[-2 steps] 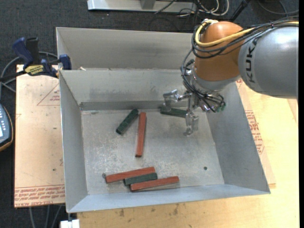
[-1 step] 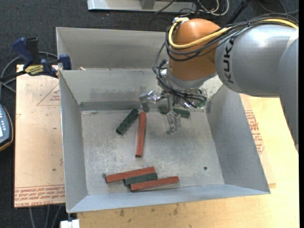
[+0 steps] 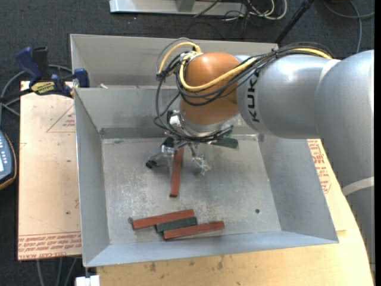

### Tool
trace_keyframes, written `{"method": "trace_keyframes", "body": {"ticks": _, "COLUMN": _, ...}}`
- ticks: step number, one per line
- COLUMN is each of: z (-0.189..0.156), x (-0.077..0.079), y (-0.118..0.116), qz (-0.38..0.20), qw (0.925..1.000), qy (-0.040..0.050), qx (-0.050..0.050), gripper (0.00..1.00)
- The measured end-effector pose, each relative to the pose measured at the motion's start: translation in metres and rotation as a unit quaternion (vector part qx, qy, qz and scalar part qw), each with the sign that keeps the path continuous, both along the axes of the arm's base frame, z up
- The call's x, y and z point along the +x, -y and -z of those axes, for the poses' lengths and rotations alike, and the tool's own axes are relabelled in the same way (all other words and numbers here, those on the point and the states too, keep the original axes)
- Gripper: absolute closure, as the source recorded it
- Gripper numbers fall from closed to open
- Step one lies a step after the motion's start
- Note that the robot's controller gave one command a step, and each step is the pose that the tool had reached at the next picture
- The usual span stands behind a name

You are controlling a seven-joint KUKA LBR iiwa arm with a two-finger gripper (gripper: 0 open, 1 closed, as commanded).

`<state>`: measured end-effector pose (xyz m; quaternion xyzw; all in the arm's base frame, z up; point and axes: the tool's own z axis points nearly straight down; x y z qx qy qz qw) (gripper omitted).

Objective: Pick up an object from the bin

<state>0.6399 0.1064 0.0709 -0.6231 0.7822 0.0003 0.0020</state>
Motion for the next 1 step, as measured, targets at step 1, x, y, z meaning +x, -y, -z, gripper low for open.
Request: {"method": "trace_keyframes", "body": {"ticks": 1, "z": -0.0007, "x": 0.0005, "y": 0.0012, "qz": 0.001, "qw": 1.0000, "qy": 0.0003, "qx": 0.000, "gripper": 1.00}}
